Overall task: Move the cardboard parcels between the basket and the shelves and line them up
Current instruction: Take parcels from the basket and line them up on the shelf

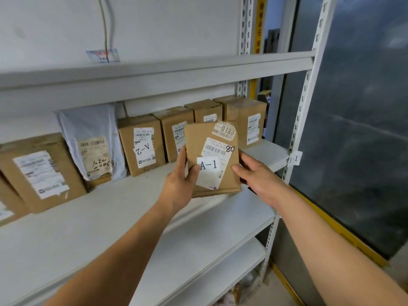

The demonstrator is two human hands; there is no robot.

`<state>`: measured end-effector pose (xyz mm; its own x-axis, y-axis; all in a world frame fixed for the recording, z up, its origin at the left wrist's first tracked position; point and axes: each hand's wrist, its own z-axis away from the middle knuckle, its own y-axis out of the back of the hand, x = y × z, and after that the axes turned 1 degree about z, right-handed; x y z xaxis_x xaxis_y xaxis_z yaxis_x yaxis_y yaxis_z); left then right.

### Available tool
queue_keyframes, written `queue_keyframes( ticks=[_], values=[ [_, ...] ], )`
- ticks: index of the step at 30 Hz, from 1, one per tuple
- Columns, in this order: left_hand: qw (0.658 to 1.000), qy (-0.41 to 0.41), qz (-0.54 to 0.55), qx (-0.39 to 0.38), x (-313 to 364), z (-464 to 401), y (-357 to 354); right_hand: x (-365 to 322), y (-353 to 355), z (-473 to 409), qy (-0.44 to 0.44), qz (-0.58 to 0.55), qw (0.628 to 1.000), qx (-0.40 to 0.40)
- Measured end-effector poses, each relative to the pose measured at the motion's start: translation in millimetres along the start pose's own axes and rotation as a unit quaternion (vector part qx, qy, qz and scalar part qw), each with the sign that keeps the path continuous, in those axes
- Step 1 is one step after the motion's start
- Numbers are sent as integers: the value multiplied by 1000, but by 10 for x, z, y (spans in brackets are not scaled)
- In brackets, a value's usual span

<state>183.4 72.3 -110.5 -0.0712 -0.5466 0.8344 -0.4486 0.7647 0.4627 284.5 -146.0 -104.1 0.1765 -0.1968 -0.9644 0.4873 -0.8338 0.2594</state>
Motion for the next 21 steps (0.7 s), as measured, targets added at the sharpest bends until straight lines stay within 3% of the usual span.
queue_keyframes(
  ticks=[12,21],
  values=[
    [1000,-13,27,1,-278,-846,-556,410,378,-1167,-11,4,1000,22],
    [998,-1,19,67,-362,-1482,-995,532,615,-1830,-2,15,998,53]
  ],
)
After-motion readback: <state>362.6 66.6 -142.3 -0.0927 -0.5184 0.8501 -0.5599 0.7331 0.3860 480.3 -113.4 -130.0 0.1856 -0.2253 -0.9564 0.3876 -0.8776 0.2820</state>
